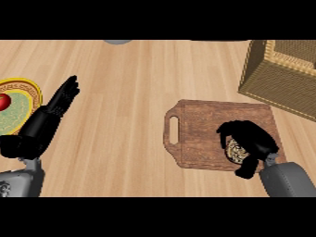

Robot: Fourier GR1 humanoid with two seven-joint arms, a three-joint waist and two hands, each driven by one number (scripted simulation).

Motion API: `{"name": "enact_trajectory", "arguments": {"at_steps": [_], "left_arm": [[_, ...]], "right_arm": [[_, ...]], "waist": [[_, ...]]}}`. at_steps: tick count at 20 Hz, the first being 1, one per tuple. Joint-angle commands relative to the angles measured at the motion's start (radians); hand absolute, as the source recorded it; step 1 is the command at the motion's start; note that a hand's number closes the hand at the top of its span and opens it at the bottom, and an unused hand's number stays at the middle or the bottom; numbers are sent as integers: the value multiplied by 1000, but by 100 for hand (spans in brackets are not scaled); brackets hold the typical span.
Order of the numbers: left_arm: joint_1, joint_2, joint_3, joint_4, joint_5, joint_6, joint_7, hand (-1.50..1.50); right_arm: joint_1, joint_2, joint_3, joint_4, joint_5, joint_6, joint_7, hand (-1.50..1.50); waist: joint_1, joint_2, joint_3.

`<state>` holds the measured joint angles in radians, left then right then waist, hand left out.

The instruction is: Pick the cupcake from the cutting board and place it in the basket

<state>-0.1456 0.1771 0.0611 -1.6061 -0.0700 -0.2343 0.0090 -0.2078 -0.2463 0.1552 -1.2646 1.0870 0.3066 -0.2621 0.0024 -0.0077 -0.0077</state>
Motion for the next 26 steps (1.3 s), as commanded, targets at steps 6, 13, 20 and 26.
{"name": "enact_trajectory", "arguments": {"at_steps": [6, 13, 20, 26], "left_arm": [[-43, -19, 6, 52, -12, 10, -12, 0], [-4, -3, 7, 2, -11, 2, 6, 0], [5, 17, 23, -20, 9, -24, 16, 0], [-8, -2, 15, -12, 2, -5, 34, 0]], "right_arm": [[32, 24, 48, -33, 106, -94, 26, 150], [-47, 240, 0, -51, 127, -120, 550, 150], [-16, 245, 3, -155, -124, -239, 559, 150], [-41, 246, 36, -405, -311, -404, 575, 150]], "waist": [[-4, 8, 8], [8, 7, 8], [5, 4, 9], [-3, -1, 9]]}}
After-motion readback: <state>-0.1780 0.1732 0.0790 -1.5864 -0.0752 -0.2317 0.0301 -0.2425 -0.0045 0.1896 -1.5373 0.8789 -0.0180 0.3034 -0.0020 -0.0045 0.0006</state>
